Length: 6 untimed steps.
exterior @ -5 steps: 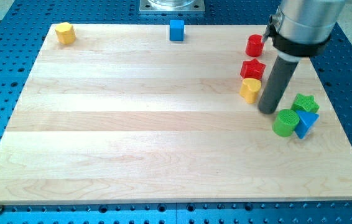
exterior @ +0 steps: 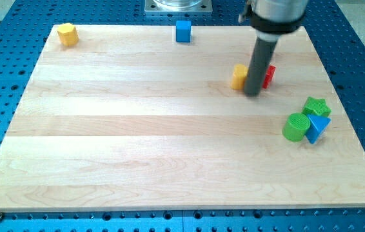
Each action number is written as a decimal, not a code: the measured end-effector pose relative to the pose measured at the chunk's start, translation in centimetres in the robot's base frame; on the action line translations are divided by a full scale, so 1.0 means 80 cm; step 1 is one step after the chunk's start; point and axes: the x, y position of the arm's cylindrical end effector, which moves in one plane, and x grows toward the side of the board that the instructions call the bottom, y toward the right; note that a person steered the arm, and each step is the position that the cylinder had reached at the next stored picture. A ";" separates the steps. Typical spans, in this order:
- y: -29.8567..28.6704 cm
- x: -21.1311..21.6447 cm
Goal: Place heart below cube
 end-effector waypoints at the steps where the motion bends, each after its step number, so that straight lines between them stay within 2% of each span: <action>1: -0.004 -0.088; 2: -0.029 -0.050; 3: -0.003 -0.017; 4: -0.004 0.039; 6: -0.113 -0.029</action>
